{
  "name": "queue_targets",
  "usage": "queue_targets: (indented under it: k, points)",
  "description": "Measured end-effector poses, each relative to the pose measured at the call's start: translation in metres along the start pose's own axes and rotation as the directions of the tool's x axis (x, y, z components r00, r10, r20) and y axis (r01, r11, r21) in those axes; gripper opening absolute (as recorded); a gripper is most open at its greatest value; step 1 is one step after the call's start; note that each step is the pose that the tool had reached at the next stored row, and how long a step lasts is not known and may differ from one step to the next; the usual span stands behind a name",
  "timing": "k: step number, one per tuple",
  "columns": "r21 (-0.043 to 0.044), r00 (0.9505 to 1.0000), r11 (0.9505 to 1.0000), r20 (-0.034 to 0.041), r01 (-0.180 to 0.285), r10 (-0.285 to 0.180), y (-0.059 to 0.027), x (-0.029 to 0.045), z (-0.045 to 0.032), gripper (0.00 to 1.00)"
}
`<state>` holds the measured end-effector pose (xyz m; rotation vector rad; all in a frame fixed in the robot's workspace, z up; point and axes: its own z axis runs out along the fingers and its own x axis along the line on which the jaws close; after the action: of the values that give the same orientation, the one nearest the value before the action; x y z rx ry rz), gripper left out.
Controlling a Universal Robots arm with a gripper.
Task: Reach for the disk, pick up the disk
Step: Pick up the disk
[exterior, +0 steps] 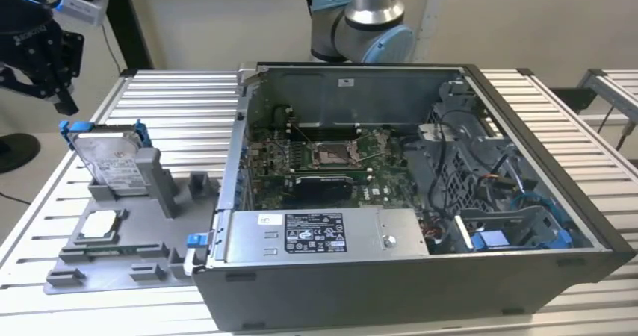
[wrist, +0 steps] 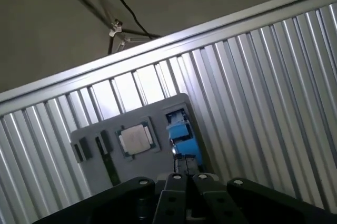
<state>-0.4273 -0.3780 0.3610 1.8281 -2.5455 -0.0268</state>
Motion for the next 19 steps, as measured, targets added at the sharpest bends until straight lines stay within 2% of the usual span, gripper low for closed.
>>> queue_targets:
  k: [4, 7, 9, 11, 14, 19]
  points:
    - [0.0019, 0.9973, 0.9973, -0.0008, 0.073, -0.073, 0.0, 0.0, 0.0001, 0.0]
    - [0.0032, 0.992, 0.992, -0.0016, 0.126, -0.126, 0.0, 0.0, 0.0001, 0.0]
    - [0.004, 0.9867, 0.9867, -0.0022, 0.162, -0.162, 0.0, 0.0, 0.0001, 0.0]
    - [0.0047, 0.9802, 0.9802, -0.0029, 0.198, -0.198, 0.0, 0.0, 0.0001, 0.0]
    - [0.0053, 0.9678, 0.9678, -0.0037, 0.252, -0.252, 0.0, 0.0, 0.0002, 0.0]
    - [0.0049, 0.9407, 0.9407, -0.0052, 0.339, -0.339, 0.0, 0.0, 0.0003, 0.0]
